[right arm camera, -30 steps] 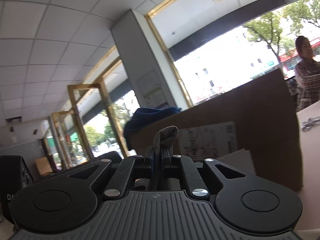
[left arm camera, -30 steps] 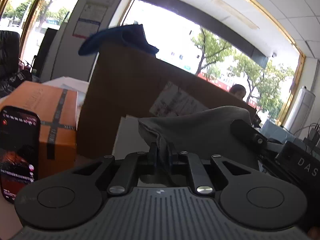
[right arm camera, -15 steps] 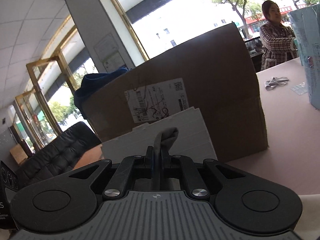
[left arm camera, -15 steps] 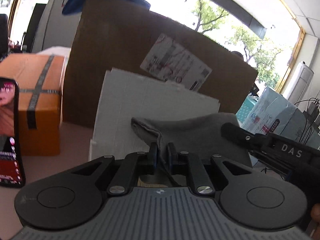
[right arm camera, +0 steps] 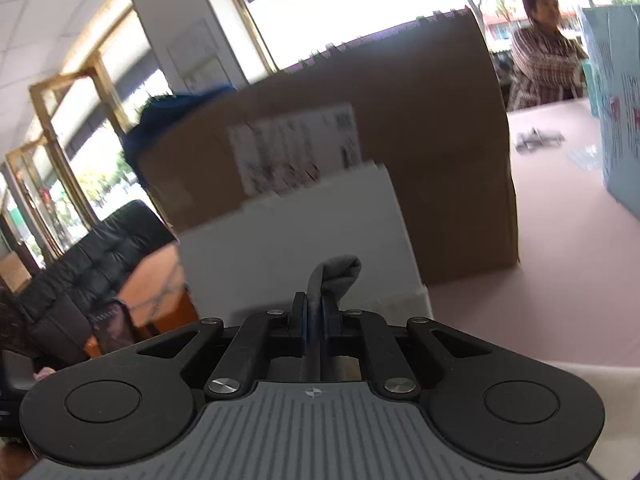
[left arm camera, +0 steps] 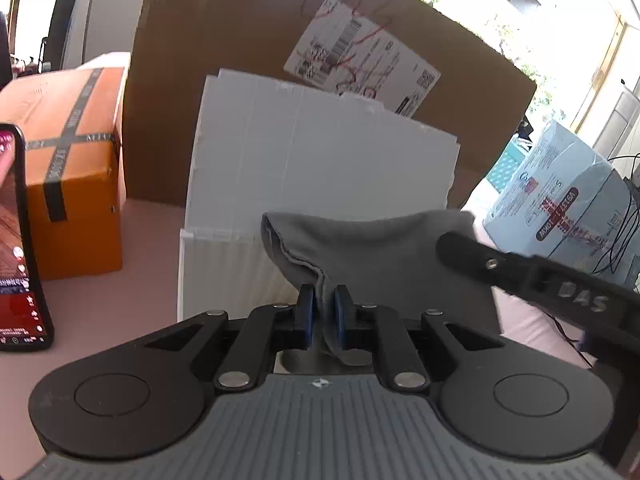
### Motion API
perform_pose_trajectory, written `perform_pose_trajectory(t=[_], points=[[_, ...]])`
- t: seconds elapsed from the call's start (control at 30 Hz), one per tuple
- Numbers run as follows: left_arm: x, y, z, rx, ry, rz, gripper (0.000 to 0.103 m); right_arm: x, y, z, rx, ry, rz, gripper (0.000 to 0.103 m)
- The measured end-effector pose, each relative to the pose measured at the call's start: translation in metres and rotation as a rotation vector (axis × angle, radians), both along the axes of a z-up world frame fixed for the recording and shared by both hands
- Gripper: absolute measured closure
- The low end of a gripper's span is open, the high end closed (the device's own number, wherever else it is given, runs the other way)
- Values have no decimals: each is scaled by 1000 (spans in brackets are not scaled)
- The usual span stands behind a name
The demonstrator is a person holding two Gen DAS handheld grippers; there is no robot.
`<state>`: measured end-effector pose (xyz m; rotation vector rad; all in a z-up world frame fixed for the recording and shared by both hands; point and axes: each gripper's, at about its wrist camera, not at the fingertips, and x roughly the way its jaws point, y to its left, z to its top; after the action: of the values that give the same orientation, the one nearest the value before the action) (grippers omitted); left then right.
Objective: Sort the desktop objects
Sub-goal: 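Lower the grey cloth with both grippers into the white plastic box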
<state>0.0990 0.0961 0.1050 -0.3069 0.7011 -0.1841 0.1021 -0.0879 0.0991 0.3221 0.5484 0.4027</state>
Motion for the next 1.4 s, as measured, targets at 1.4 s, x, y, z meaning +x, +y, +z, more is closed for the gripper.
perform_pose_trajectory(t=[1.4], points=[[20,20,-8,-105,181,-87,93,27,4,-18,62,224,98,93]])
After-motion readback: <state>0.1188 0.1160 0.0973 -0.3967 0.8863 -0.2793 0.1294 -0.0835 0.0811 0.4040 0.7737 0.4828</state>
